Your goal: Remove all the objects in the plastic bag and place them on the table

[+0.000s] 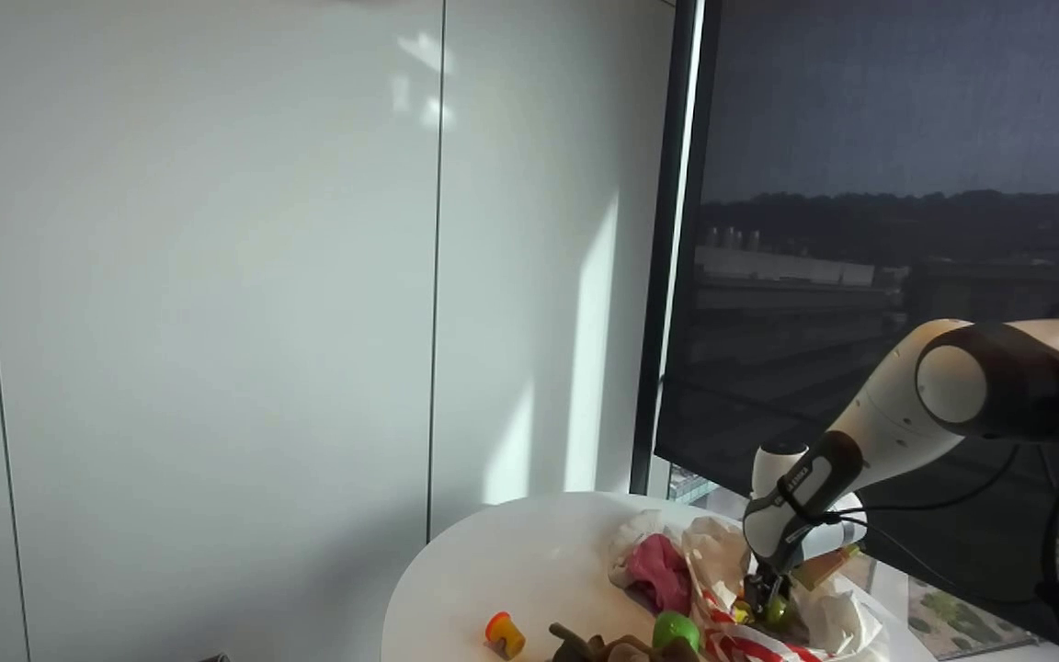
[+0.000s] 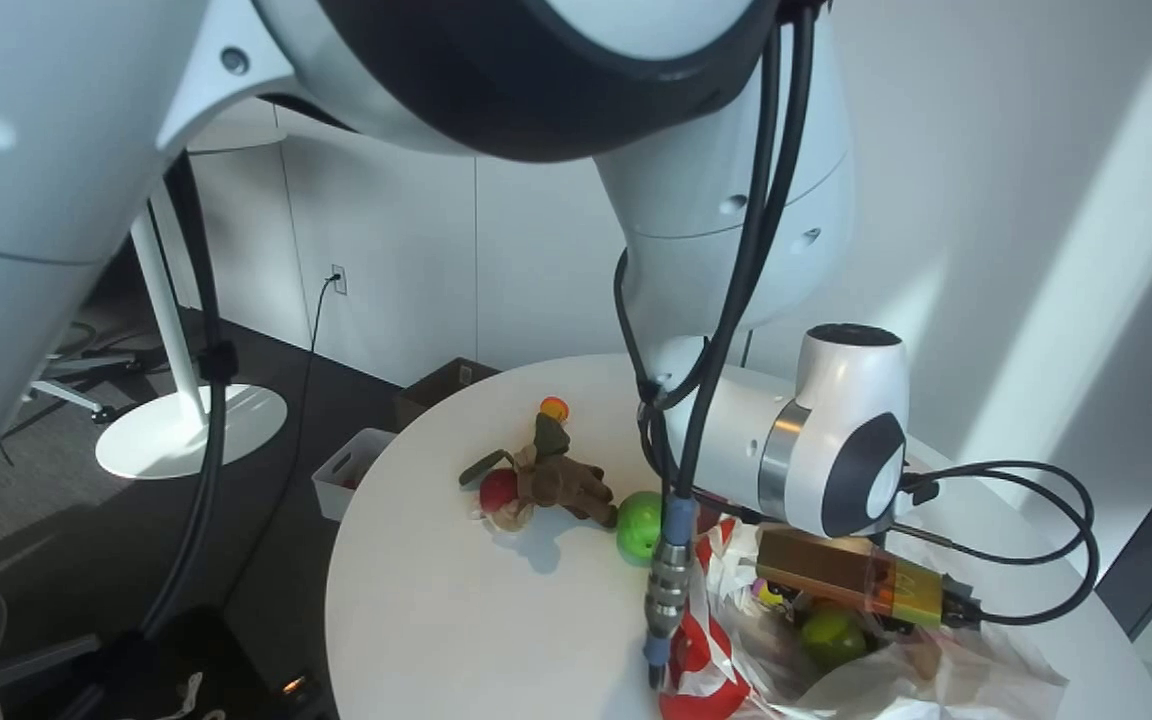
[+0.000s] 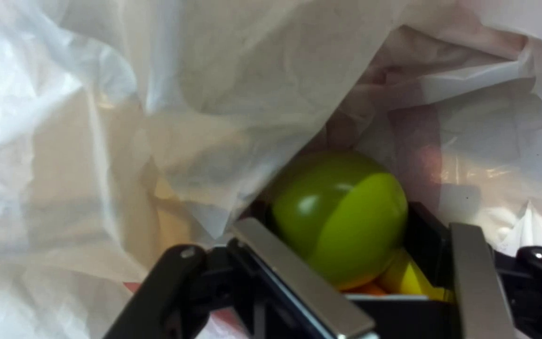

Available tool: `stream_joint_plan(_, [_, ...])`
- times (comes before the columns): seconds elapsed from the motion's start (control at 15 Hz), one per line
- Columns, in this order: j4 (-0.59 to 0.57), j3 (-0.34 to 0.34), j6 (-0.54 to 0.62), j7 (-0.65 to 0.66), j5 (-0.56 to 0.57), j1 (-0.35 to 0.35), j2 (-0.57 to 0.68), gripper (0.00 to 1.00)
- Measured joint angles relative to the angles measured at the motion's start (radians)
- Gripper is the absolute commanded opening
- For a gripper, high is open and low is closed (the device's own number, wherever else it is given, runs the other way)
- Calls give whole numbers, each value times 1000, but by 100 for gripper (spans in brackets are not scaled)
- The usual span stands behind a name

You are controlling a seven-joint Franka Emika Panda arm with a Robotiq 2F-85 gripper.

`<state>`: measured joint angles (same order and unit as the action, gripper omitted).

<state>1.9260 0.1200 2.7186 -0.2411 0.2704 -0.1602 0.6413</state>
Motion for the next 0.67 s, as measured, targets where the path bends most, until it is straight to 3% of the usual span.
stream_joint_plan(0.27, [53,-3,-12,-5,1,12,-64,48])
stream_joint_plan(0.53, [196,-6,-77,-10,9,50,-256,48])
stream_joint_plan(0.67, [275,-45,-154,-73,3,55,-362,48])
